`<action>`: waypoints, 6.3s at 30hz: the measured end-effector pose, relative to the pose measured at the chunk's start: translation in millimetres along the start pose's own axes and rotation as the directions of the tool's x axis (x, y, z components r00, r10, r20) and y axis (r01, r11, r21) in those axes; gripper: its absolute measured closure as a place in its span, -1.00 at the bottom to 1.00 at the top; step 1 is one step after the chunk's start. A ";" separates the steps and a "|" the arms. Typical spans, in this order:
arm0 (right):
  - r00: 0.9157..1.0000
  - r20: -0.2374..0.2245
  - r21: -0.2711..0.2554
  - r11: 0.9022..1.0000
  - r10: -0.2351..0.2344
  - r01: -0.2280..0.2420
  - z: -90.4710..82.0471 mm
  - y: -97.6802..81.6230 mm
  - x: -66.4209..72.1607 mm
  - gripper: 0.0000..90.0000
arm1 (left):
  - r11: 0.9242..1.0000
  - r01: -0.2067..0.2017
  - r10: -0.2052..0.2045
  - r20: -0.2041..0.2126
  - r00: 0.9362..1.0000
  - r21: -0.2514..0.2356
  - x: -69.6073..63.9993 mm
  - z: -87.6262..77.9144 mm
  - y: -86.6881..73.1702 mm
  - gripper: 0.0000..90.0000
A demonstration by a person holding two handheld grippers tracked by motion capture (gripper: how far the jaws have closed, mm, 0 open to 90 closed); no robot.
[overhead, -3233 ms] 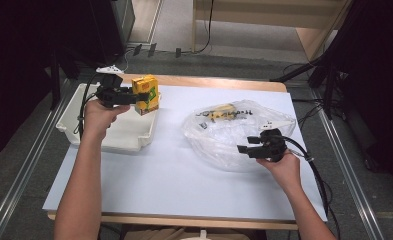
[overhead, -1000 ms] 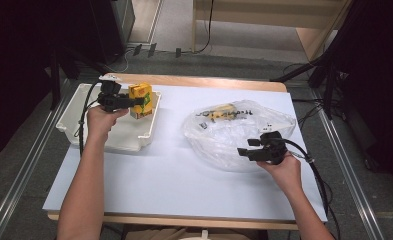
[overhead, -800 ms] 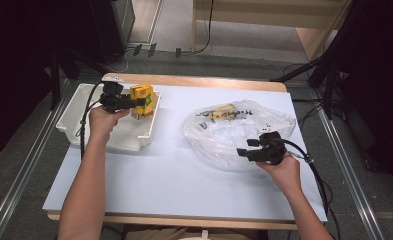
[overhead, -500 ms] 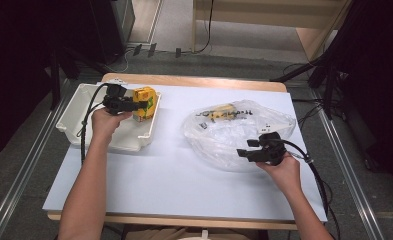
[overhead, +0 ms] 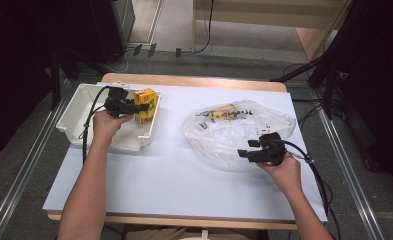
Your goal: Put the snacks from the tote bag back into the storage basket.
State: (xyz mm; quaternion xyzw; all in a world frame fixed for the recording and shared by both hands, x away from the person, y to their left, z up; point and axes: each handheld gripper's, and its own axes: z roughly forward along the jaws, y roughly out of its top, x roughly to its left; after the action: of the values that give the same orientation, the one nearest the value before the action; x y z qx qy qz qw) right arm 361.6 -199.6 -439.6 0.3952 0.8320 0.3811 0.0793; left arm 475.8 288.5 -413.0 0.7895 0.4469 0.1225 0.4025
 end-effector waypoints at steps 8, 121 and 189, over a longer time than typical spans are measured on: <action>1.000 0.003 -0.001 1.000 -0.006 0.006 -1.0 -0.6 1.1 -0.12 | 1.000 0.007 -0.007 -0.004 1.000 0.007 -1.0 -4.5 -10.3 0.16; 1.000 -0.016 -0.019 1.000 0.000 0.000 -0.6 3.1 -3.6 -0.10 | 0.993 0.027 -0.033 0.049 0.998 0.117 -22.5 -16.4 -41.0 1.00; 1.000 0.003 -0.027 1.000 -0.001 0.001 -7.7 -4.6 4.6 -0.09 | 0.982 0.149 -0.150 0.001 0.989 0.112 1.4 12.4 -31.2 1.00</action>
State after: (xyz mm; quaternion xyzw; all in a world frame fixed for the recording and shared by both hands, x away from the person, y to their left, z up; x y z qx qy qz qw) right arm 352.4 -202.6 -436.7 0.3944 0.8268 0.3918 0.0858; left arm 464.5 291.7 -444.5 0.7755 0.5093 0.0629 0.3678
